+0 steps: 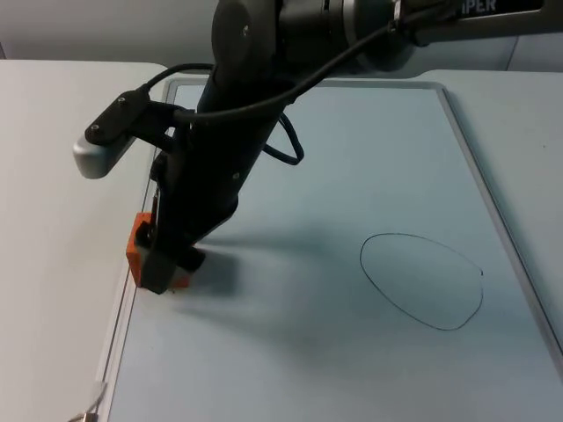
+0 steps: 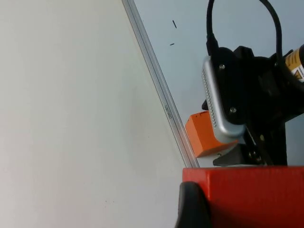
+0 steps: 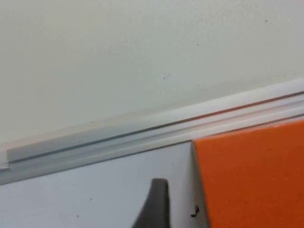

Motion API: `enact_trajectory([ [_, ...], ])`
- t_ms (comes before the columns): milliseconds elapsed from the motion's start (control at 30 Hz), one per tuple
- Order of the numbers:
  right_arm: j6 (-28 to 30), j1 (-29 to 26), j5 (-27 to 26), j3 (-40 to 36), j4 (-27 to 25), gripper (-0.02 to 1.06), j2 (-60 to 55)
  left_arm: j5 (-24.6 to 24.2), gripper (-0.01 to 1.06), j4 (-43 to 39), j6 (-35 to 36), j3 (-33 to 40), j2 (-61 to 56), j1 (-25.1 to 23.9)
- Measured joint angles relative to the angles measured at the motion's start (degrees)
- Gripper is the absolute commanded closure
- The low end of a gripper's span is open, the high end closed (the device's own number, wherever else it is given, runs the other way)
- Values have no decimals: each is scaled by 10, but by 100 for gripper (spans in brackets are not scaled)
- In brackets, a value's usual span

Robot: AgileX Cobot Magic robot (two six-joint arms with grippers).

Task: Pick up one cube with the left hand and another cube with the right hand. First place the cube in the right hand at the target position, then stack the cube in the left hand on top.

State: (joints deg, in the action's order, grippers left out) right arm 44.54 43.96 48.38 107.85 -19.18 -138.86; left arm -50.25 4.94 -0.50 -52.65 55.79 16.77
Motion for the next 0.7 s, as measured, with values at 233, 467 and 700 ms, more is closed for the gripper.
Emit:
enact_trajectory([
  [233, 0, 0, 9, 1, 5, 105, 0, 0, 85, 0, 5, 0, 0, 0],
  [467, -58, 0, 116, 27, 103, 105, 45, 0, 85, 0, 5, 0, 0, 0],
  [700, -156, -10, 148, 32, 183, 105, 149, 0, 85, 0, 5, 0, 0, 0],
])
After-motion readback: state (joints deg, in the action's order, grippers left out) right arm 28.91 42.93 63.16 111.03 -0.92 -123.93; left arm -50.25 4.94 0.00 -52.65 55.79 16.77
